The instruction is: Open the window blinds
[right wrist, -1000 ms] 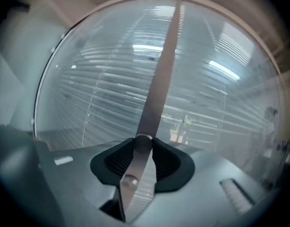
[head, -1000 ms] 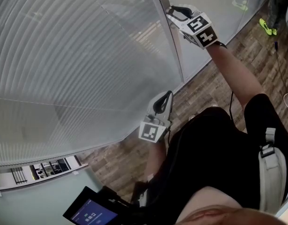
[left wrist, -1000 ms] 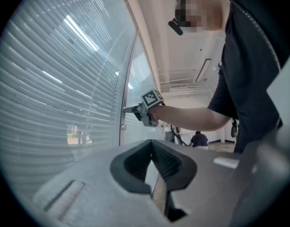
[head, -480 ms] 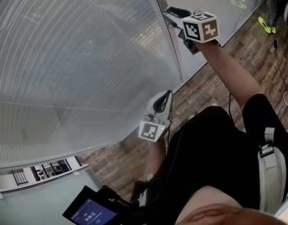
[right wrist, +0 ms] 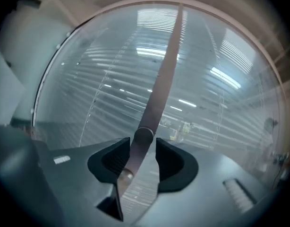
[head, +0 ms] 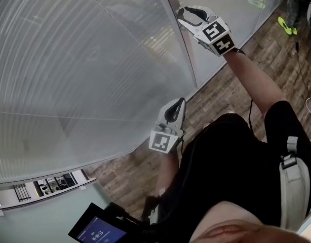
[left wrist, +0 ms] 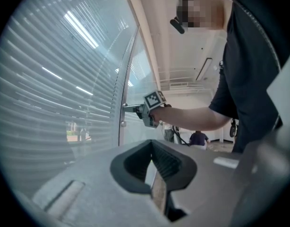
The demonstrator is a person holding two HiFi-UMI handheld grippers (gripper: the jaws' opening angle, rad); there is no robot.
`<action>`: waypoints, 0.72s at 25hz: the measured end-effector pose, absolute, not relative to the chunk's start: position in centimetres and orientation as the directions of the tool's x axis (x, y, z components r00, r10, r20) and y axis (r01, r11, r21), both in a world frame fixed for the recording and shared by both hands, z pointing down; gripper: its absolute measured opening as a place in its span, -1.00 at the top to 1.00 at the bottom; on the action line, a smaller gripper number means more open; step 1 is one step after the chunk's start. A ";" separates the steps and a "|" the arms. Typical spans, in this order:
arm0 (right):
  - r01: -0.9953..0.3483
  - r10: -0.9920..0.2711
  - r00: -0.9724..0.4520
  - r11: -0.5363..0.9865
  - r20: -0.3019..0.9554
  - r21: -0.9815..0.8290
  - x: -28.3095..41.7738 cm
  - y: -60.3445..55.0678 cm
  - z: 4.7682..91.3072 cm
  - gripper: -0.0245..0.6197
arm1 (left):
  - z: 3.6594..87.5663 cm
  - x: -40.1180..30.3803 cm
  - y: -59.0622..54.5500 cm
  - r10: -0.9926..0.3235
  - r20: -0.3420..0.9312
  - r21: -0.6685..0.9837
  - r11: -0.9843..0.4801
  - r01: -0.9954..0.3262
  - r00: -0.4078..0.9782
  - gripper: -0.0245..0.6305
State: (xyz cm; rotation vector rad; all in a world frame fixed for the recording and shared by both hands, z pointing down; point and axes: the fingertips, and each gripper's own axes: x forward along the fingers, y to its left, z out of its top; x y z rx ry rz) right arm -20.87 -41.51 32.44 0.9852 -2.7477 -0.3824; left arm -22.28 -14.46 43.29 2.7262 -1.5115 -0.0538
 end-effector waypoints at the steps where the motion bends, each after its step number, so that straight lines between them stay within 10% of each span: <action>1: -0.575 -0.650 -0.754 0.721 0.091 0.387 -20.7 -41.2 32.0 0.42 | 43.2 -22.2 -14.4 -0.849 -0.018 0.036 -0.529 -0.848 0.528 0.92; 8: -0.256 -0.696 -0.707 0.419 0.127 0.871 -21.1 -40.3 31.2 0.38 | 42.9 -22.3 -14.6 -0.850 -0.034 0.031 -0.527 -0.849 0.526 0.92; 18: -0.002 -0.714 -0.682 0.216 0.157 0.976 -21.9 -40.7 32.6 0.37 | 42.8 -22.9 -14.8 -0.859 -0.045 0.033 -0.511 -0.859 0.509 0.92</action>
